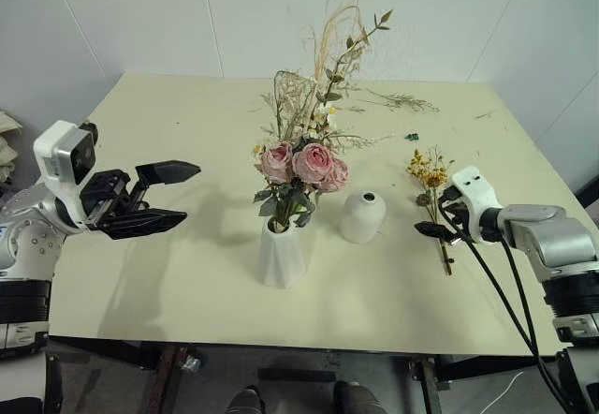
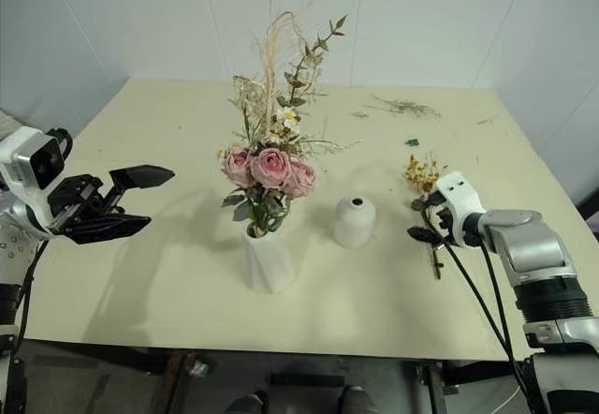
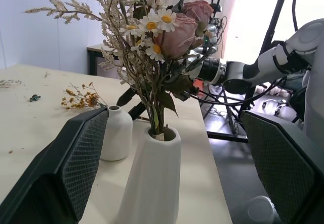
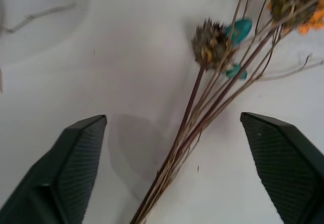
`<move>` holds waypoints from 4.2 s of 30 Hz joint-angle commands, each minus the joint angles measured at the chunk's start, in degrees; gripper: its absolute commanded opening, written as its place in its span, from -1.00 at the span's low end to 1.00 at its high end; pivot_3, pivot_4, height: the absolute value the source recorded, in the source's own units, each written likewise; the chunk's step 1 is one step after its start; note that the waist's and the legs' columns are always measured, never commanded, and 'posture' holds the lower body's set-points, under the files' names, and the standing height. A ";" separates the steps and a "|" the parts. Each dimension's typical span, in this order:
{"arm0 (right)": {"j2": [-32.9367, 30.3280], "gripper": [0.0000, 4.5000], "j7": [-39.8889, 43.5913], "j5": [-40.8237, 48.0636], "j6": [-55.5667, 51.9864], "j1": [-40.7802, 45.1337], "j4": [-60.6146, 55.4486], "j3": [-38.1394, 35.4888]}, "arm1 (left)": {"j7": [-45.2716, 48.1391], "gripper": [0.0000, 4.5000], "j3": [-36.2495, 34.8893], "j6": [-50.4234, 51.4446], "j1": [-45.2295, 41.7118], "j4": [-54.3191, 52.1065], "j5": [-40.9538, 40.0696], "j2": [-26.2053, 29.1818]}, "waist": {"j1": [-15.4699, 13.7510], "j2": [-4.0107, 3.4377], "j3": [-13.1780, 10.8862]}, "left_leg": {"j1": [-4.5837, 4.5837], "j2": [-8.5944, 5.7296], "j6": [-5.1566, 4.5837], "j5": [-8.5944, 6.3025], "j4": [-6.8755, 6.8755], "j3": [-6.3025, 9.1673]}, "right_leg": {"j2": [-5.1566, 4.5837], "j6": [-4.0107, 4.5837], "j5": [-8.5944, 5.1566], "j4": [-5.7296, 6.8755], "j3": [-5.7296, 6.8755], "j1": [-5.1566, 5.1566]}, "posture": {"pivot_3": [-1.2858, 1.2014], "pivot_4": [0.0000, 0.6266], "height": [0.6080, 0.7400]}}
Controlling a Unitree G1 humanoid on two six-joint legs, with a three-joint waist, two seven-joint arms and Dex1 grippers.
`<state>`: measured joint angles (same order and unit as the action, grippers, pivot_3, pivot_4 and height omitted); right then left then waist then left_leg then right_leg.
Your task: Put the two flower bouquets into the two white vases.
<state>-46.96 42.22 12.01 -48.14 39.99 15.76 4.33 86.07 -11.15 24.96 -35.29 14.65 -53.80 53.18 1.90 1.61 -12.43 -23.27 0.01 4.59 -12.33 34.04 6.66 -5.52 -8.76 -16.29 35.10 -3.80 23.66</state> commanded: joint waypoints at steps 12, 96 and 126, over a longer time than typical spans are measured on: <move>1.24 -0.98 -3.35 -0.61 -2.25 -0.27 -3.25 -4.07 | 4.63 1.00 2.02 -9.91 -11.79 20.37 10.70 -5.44 | -0.13 0.00 0.00 | 0.03 -0.02 0.02 0.02 0.11 0.01 | 0.03 -0.01 0.00 0.20 0.01 0.00 | 0.03 -0.52 1.00; 33.59 -0.98 0.14 13.96 46.51 -0.31 -5.24 -10.98 | 6.43 1.00 20.66 -23.67 -23.70 38.61 12.98 -9.26 | 1.32 0.00 0.00 | 0.11 -0.02 0.09 0.13 0.14 0.18 | 0.08 -0.03 -0.02 0.66 0.01 0.03 | 0.03 -0.52 1.00; 33.03 -0.98 -0.73 12.77 49.11 1.28 -3.03 -11.52 | 6.43 1.00 20.20 -24.10 -23.39 38.67 12.97 -9.26 | 1.32 0.00 0.00 | 0.12 -0.02 0.10 0.14 0.14 0.19 | 0.08 -0.03 -0.02 0.67 0.01 0.03 | 0.03 -0.52 1.00</move>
<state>-13.61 41.47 24.75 0.17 41.80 13.18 -6.70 86.08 10.13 1.24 -58.72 54.75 -39.22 42.87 3.23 1.61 -12.42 -23.16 -0.02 4.69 -12.20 34.18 6.85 -5.44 -8.79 -16.31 35.77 -3.79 23.69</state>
